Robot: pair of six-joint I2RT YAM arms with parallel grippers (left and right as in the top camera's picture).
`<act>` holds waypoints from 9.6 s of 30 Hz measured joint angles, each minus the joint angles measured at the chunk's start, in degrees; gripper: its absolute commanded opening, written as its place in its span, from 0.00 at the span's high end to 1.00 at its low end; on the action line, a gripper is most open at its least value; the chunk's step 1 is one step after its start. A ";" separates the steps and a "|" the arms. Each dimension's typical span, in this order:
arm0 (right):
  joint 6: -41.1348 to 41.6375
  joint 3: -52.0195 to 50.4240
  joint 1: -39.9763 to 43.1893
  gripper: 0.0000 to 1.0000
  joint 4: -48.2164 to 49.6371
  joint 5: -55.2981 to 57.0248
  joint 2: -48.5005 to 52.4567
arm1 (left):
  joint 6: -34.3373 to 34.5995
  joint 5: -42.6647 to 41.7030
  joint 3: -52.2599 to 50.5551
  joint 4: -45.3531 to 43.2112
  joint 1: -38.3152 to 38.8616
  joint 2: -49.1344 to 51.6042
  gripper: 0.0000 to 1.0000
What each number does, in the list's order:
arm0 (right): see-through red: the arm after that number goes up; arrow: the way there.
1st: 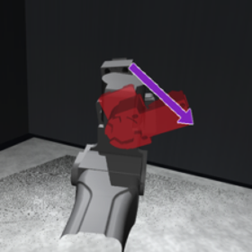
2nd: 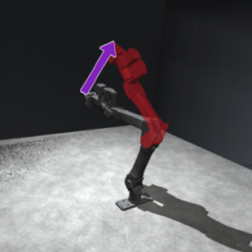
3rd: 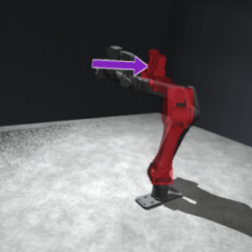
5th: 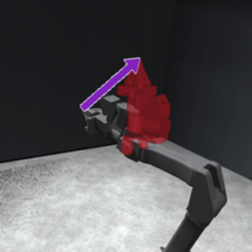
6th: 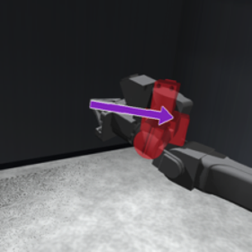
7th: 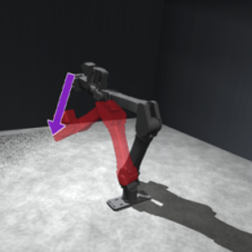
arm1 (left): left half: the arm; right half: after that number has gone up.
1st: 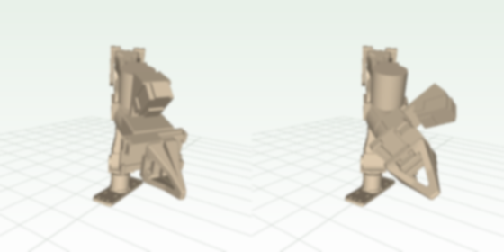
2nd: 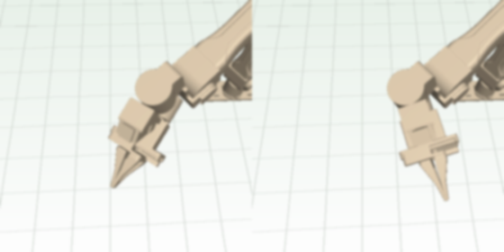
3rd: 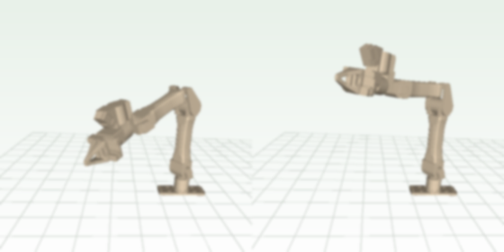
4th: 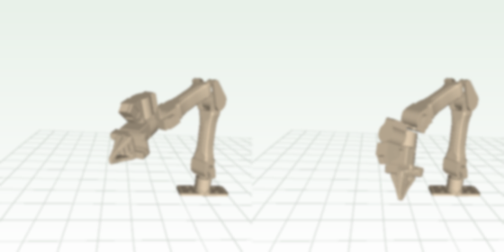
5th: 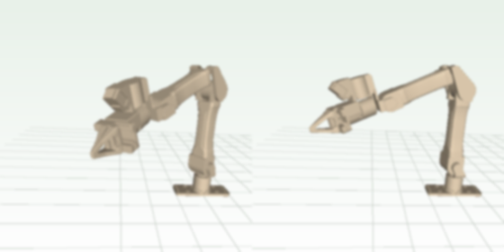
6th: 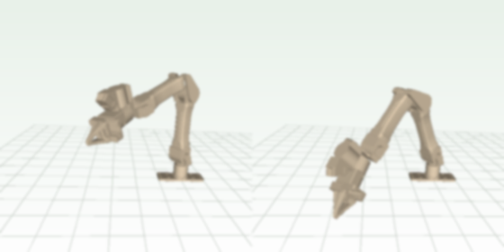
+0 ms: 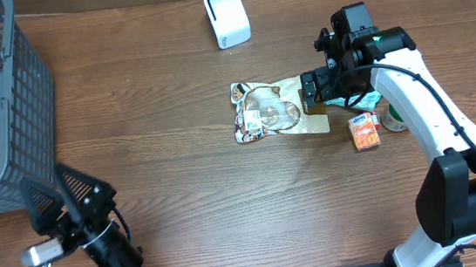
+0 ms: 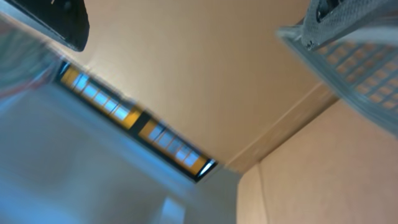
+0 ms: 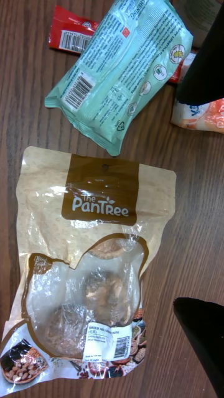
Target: Scan the item barcode
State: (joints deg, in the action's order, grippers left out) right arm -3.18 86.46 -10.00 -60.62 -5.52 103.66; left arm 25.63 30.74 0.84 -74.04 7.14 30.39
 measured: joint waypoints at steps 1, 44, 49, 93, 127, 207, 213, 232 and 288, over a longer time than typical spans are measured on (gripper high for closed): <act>0.00 0.00 -0.02 0.00 0.02 -0.04 0.00 | -0.22 0.00 -0.11 1.20 0.00 0.00 0.01; 0.00 -0.02 -0.02 0.00 0.07 0.00 0.00 | -1.86 -10.27 -0.35 59.89 0.02 -0.22 0.00; 0.02 -0.02 0.00 0.00 0.02 0.00 0.00 | -1.92 -10.78 -0.39 76.56 0.00 -0.09 0.00; -0.02 -0.04 0.00 0.00 0.02 -0.02 0.00 | -2.05 -10.86 -0.37 76.72 -0.04 -29.51 0.00; 0.00 -0.04 0.00 0.00 0.00 0.00 0.00 | -2.05 -10.86 -0.37 76.74 -0.04 -29.51 0.00; 0.00 -0.04 0.00 0.00 0.02 0.00 0.00 | -33.57 -24.15 -0.37 77.92 -5.38 -29.49 0.00; 0.02 -0.04 0.00 0.00 0.02 0.00 0.00 | -33.59 -24.15 -0.37 77.92 -5.38 -29.49 0.00; 0.00 -0.04 0.00 0.00 0.02 0.00 0.00 | -31.61 -18.69 -0.37 77.35 -5.38 -29.49 0.00; 0.02 -0.04 -0.02 0.00 0.00 0.00 0.00 | -31.58 -18.08 -0.37 77.29 -5.38 -29.49 0.00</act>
State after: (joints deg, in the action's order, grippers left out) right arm -3.16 86.41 -10.02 -60.62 -5.52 103.66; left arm -5.96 12.67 0.47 3.25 1.76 0.91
